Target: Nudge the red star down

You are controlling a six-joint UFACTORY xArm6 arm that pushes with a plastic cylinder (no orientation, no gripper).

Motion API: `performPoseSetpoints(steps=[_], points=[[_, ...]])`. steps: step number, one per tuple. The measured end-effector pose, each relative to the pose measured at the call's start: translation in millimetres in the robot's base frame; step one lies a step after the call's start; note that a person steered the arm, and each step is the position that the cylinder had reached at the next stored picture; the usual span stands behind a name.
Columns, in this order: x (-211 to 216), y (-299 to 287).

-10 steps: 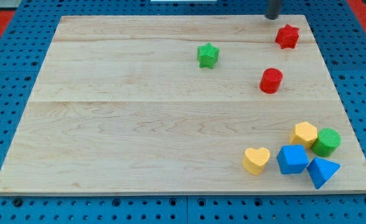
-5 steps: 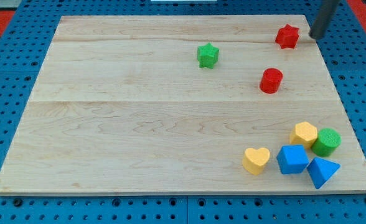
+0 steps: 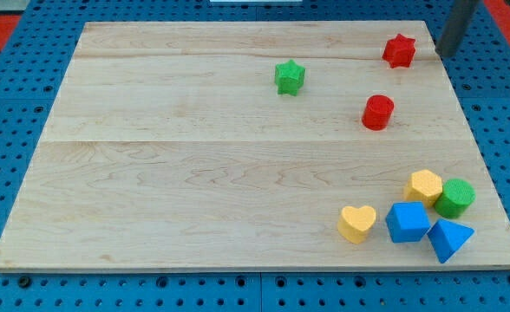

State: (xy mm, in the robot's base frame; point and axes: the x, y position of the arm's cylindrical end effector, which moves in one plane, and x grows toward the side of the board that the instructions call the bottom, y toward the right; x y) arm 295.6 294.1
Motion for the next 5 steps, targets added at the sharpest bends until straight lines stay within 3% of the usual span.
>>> performPoseSetpoints(steps=[1,3,4,5], points=[[19.0,-24.1],[-102.3,16.0],[-72.0,32.2],[-56.9,11.1]])
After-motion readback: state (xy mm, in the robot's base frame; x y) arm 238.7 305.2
